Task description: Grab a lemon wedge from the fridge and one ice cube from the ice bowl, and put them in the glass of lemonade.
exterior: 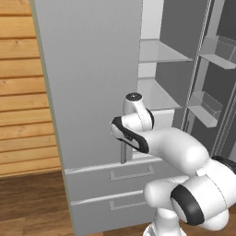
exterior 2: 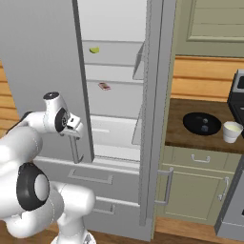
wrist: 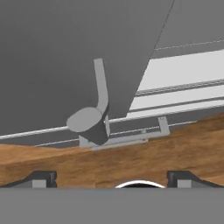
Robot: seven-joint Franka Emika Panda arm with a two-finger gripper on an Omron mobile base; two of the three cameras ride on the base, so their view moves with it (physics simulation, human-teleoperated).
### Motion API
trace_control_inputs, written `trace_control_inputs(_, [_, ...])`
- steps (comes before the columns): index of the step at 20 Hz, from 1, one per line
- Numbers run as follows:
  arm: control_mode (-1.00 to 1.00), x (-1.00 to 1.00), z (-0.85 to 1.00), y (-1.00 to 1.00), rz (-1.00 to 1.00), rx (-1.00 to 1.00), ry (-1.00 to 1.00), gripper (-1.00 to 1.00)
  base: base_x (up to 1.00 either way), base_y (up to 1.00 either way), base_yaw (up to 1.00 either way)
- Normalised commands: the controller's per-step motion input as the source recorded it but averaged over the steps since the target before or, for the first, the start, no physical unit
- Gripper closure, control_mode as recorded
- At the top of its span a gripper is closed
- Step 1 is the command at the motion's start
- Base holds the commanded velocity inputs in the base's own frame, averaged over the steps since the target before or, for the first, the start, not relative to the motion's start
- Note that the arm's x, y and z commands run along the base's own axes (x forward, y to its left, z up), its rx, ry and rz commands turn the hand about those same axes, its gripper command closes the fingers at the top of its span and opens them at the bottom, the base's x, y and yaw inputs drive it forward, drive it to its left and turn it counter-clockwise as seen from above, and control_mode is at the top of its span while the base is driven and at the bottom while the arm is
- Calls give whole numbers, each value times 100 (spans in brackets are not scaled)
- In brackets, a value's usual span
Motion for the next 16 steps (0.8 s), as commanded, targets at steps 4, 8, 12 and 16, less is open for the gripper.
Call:
trace_control_inputs(4, [-100,-2,-34,16,9,0,-3,-100,0,0,0])
trace_control_inputs(8, [-100,37,-14,17,5,0,0,-100,0,0,0])
trace_control_inputs(12, [-100,13,-30,0,0,0,0,-100,0,0,0])
trace_control_inputs(16, [-100,14,-36,0,0,-2,0,-100,0,0,0])
